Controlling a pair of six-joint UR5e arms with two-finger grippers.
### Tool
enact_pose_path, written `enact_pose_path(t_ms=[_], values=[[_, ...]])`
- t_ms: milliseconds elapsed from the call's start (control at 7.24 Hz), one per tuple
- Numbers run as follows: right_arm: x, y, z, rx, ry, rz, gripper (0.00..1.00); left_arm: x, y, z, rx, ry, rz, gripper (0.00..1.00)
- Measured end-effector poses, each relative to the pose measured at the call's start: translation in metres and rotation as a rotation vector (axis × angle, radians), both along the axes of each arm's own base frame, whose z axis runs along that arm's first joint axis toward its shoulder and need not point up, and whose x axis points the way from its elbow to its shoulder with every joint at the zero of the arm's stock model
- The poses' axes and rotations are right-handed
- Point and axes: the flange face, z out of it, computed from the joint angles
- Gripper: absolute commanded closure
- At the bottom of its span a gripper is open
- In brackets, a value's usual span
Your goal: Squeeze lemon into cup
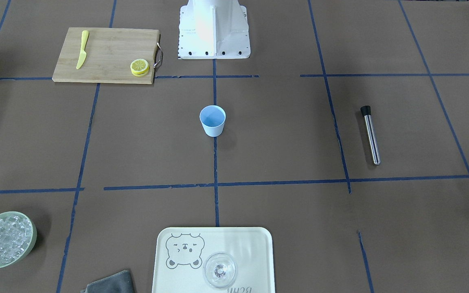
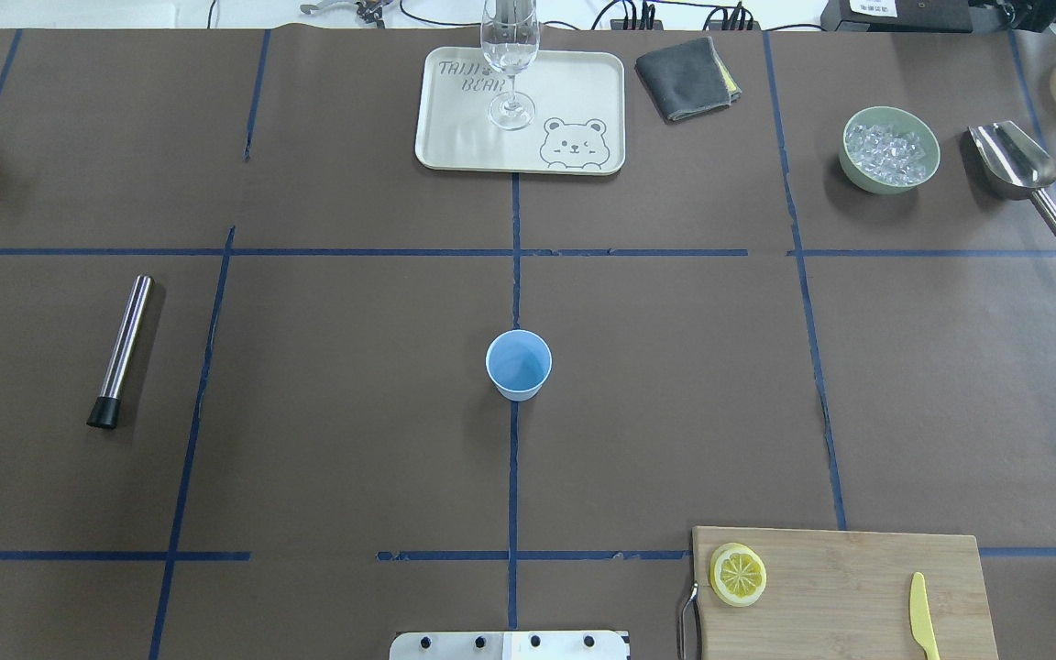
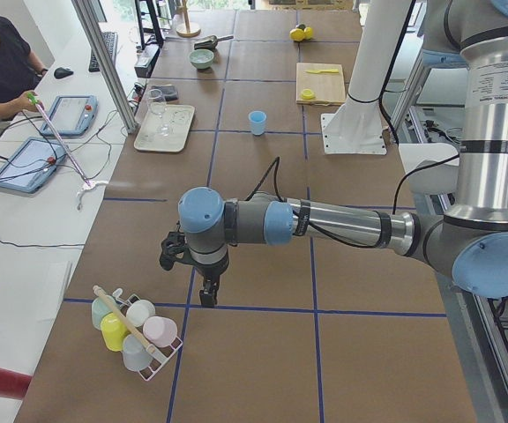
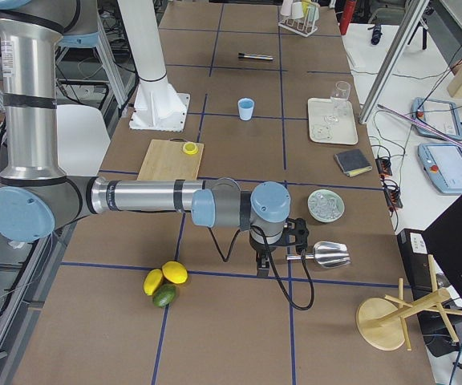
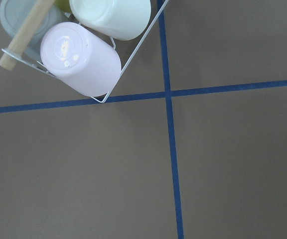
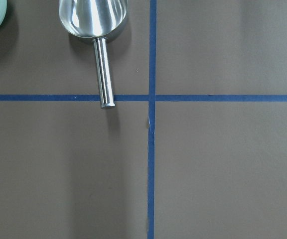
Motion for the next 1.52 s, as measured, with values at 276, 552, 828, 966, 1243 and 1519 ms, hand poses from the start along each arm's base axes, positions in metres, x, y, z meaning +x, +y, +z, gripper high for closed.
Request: enact_pose_path(t_ms=[276,552,828,966,1243,1519], values=[[0.000,-0.003,-0.004,0.003,-0.001,0.006,0.00,0.000,-0.002,-0.002,0.004,0.004,-0.001,0.00],[-0.016,-0.019,-0.031,0.054,-0.011,-0.022,0.00,-0.001,-0.004,-0.007,0.013,0.005,-0.004,0.00],[-0.059,-0.037,-0.105,0.156,-0.044,-0.070,0.00,-0.003,-0.006,-0.017,0.030,0.004,-0.009,0.00],[-0.072,-0.044,-0.131,0.160,-0.065,-0.055,0.00,-0.004,-0.006,-0.020,0.035,0.003,-0.011,0.00],[-0.115,-0.043,-0.169,0.110,-0.097,-0.027,0.00,-0.004,-0.005,-0.020,0.036,0.003,-0.011,0.00],[-0.170,-0.020,-0.218,0.089,-0.086,0.017,0.00,-0.005,-0.005,-0.023,0.045,0.000,-0.013,0.00]])
